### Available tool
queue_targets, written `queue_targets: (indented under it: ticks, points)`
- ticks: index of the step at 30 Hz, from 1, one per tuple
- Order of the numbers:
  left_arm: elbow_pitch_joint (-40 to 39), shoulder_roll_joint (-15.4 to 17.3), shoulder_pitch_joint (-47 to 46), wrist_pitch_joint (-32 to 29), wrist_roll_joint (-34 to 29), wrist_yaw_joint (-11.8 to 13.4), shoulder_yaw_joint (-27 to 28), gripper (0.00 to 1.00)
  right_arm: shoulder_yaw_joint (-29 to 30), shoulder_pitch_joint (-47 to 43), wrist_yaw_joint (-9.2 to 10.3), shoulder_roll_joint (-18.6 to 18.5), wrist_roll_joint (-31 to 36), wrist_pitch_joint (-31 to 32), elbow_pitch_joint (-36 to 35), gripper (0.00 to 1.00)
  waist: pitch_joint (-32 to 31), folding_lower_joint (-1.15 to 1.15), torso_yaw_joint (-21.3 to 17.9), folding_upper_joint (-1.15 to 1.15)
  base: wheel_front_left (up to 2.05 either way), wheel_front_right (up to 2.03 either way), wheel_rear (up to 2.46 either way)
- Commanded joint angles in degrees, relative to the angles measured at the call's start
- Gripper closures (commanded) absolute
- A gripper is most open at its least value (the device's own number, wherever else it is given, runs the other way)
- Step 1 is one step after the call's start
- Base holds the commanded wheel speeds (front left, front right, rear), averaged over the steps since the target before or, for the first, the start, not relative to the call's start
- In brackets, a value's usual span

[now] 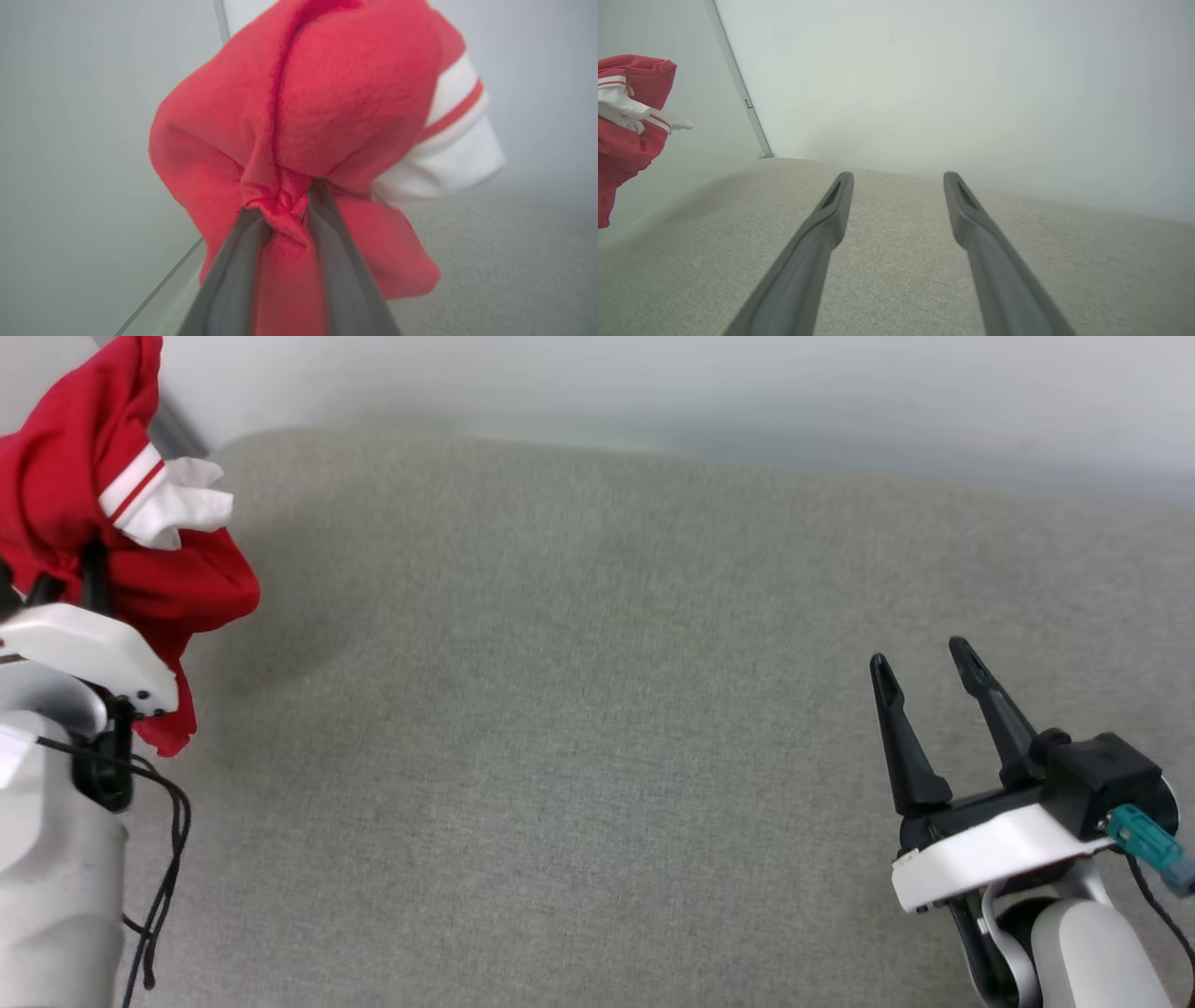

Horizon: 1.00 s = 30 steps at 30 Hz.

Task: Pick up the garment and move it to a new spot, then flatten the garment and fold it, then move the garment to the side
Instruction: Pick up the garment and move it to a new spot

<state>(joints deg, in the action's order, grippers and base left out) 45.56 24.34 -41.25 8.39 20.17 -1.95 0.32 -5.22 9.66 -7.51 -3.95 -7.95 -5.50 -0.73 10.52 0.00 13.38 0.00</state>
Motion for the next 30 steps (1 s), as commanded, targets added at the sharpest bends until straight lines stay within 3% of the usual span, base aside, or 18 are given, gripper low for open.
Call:
queue_targets:
  ticks: [1,7,16,25,30]
  points:
    - [-0.64,-0.71,0.70,1.15,-0.29,0.38,-0.24,1.00,0.30,-0.91,0.04,0.27,-0.05,0.02,0.04,0.00,-3.15,0.00,-0.99,0.00,0.00,0.00,0.00]
    - [-5.61,-3.15,4.74,5.41,-0.78,1.08,-0.92,1.00,1.30,-4.02,0.04,0.85,-0.53,0.25,0.56,0.00,-8.09,0.00,-4.40,0.00,0.00,0.00,0.00]
    - [-18.25,-8.94,14.34,5.74,-1.15,0.48,-4.98,1.00,1.41,-6.83,0.04,1.09,-0.66,1.53,-0.27,0.00,-11.09,0.00,-11.07,0.00,0.00,0.00,0.00]
    - [-25.43,-17.92,18.75,2.17,0.05,-2.12,-14.22,1.00,1.59,-6.54,0.03,1.11,-1.15,2.25,-1.55,0.00,-8.42,0.00,-17.23,0.00,0.00,0.00,0.00]
    - [-24.74,-20.36,18.86,-0.49,1.33,-3.56,-20.69,1.00,1.70,-4.83,0.04,1.09,-1.44,1.79,-2.31,0.00,-3.68,0.00,-19.53,0.00,0.00,0.00,0.00]
